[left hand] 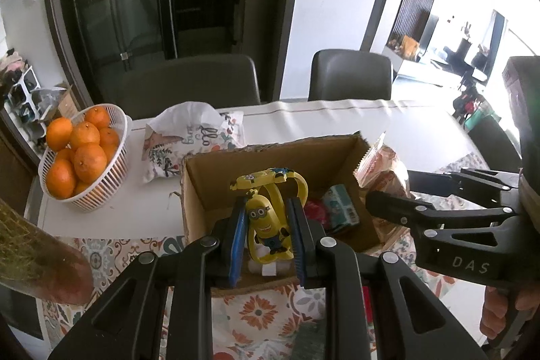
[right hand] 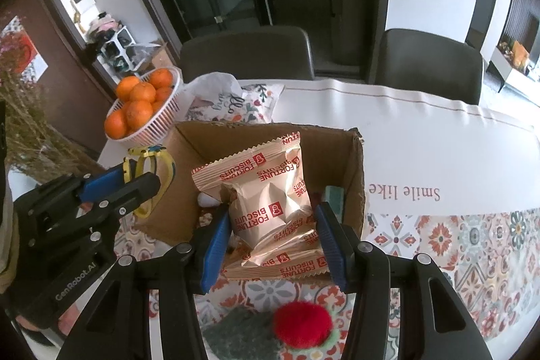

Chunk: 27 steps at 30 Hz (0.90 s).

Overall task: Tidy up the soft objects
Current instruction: 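Open both tools to drop the keychain and wrapper into the box, then move both tools back toward the grey glove with red pompom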

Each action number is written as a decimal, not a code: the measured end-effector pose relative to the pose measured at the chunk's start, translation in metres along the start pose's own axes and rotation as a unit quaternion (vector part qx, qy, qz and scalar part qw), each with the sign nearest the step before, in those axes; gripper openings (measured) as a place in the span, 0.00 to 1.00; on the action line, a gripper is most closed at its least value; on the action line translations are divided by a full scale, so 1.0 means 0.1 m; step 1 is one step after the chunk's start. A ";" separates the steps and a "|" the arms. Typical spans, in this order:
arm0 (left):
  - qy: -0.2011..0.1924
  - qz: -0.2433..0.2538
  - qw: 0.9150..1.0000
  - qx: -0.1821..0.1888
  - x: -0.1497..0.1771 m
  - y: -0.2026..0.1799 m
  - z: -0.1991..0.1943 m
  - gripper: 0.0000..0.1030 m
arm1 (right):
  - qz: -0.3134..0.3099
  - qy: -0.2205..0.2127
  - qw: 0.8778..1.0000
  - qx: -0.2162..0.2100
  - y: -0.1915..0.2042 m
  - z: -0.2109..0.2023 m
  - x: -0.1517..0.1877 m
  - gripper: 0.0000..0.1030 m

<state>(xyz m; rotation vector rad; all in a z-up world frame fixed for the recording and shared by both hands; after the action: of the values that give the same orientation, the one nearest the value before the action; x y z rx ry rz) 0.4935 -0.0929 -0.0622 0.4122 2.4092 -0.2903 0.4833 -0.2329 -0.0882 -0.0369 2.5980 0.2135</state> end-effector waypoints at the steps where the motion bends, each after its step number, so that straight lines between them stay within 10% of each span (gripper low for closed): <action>1: 0.005 -0.001 1.000 0.001 0.00 0.01 0.04 0.24 | 0.000 0.004 1.000 0.000 -0.01 0.04 -0.02 0.51; 27: 0.044 0.004 0.998 -0.039 0.19 0.01 0.12 0.51 | -0.012 0.026 0.999 0.025 -0.09 0.12 0.09 0.60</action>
<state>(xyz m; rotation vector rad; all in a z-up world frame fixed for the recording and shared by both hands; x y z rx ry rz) 0.4873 -0.0919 -0.0835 0.4076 2.4954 -0.1770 0.4825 -0.2401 -0.1043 -0.0554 2.6522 0.1406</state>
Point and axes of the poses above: each gripper's, at about its wrist camera, not at the fingertips, and z roughly the way its jaws point, y to its left, x to its underside, the point moved 4 cm from there along z, roughly the way its jaws point, and after that the axes turned 2 degrees about -y, right-handed, at the moved point
